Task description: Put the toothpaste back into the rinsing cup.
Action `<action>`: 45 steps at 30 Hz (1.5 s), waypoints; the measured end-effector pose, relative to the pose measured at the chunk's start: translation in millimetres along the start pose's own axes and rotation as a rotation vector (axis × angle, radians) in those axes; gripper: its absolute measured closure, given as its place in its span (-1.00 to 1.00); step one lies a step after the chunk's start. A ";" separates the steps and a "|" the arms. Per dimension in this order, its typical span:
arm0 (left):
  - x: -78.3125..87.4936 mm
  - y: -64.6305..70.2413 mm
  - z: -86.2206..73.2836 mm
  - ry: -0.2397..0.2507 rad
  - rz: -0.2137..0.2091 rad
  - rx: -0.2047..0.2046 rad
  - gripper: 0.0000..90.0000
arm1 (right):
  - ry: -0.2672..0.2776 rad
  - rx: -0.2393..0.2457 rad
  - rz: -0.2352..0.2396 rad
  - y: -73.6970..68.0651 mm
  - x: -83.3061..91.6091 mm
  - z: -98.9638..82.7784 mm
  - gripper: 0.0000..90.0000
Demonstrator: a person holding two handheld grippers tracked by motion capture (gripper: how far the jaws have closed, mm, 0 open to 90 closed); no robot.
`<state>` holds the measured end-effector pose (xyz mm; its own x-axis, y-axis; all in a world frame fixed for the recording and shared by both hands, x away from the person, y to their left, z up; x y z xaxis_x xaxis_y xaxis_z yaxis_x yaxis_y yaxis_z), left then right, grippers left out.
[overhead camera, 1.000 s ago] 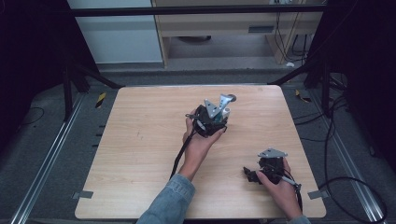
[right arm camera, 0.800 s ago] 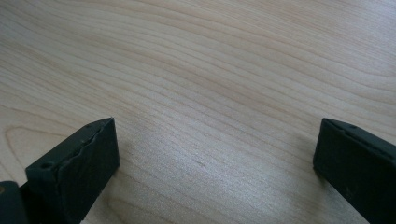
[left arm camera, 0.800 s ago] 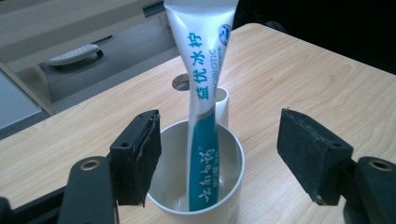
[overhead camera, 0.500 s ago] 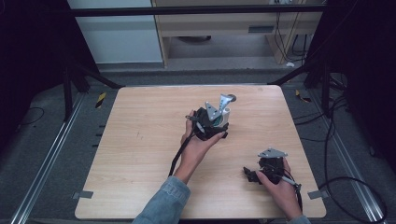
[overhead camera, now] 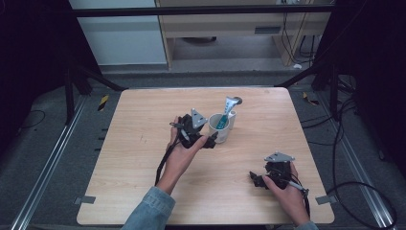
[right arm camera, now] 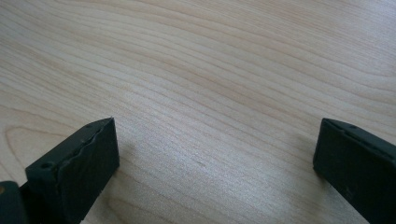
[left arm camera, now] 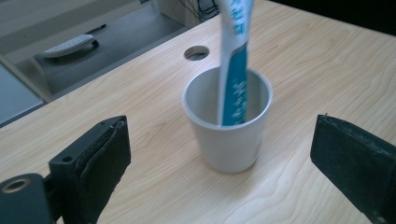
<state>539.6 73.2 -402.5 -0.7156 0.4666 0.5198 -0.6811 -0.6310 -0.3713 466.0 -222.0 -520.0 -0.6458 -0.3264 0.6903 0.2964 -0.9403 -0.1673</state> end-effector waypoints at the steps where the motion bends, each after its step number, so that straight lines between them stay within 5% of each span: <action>1: 3.2 -3.1 -5.3 -0.010 0.009 -0.001 -0.91 | 0.000 0.000 0.000 0.0 0.0 0.0 -0.99; 19: 27.7 -43.6 -77.3 -0.107 0.065 0.092 -0.89 | -0.002 -0.008 0.002 -0.5 0.2 0.1 -0.99; 31: 39.4 -80.3 -138.8 -0.236 0.098 0.197 -0.88 | -0.002 -0.008 0.002 -0.5 0.2 0.1 -0.99; 45: 38.8 -100.3 -181.6 -0.335 0.120 0.265 -0.87 | -0.002 -0.008 0.003 -0.5 0.3 0.1 -0.99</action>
<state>552.0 267.2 -484.8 -0.6678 0.1811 0.7220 -0.5018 -0.8260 -0.2569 465.7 -221.6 -519.7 -0.6435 -0.3291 0.6911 0.2926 -0.9400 -0.1753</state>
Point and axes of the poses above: each handheld gripper's, and its own axes: x roughly backward along the jaws, z roughly out of its top, y roughly to its right, the point moved 1 cm from there along -x, roughly forward along the jaws, and after that the axes turned 14 degrees about -x, right-handed, at the moved point
